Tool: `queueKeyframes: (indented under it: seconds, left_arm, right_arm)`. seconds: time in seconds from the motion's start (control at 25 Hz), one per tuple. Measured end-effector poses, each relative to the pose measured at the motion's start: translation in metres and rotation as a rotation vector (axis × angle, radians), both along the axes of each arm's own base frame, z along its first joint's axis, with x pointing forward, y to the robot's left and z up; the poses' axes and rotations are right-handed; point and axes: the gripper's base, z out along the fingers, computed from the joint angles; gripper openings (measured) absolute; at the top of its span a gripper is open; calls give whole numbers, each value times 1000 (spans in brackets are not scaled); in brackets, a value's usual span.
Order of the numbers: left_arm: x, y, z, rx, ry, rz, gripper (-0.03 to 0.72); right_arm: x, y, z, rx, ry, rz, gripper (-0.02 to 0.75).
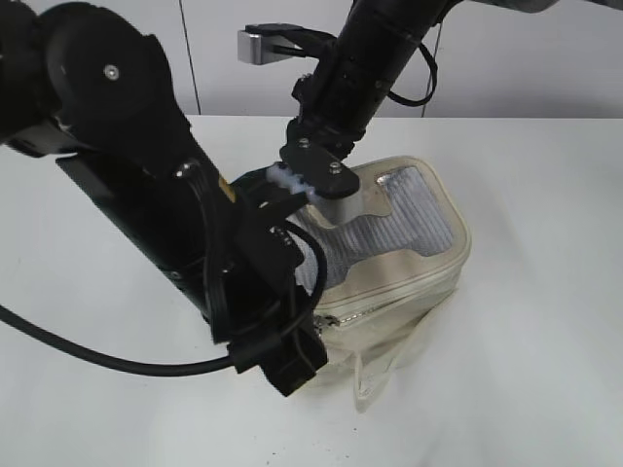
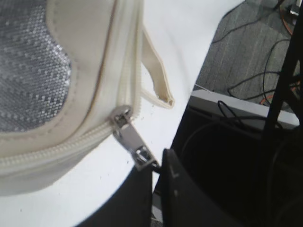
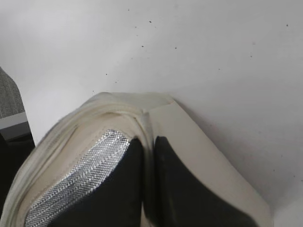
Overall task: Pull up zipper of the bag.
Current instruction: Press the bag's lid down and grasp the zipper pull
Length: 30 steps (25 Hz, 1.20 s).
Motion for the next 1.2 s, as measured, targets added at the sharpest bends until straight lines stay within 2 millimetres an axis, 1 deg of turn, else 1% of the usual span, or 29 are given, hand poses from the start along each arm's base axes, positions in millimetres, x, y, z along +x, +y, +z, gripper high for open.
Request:
queueKeyframes:
  seconds: [0.16, 0.44, 0.6, 0.8, 0.92, 1.04, 1.2]
  left_arm:
    - [-5, -14, 1, -83, -18, 57, 7]
    - [-2, -17, 1, -101, 62, 283, 7]
    - [4, -7, 3, -62, 83, 384, 3]
    - [22, 18, 17, -51, 74, 528, -3]
    - [31, 30, 21, -49, 64, 581, -3]
    - [32, 31, 21, -51, 68, 592, -3]
    - [29, 26, 21, -73, 108, 606, -3]
  right_arm:
    - [0, -1, 0, -6, -4, 1, 39]
    - [3, -4, 0, -6, -5, -9, 39]
    - [3, -4, 1, 5, 12, -40, 39]
    - [11, -4, 3, 48, 3, -129, 39]
    - [15, -1, 4, 82, -16, -174, 39]
    - [15, 0, 6, 97, -16, -190, 39]
    - [15, 0, 6, 96, -5, -193, 39]
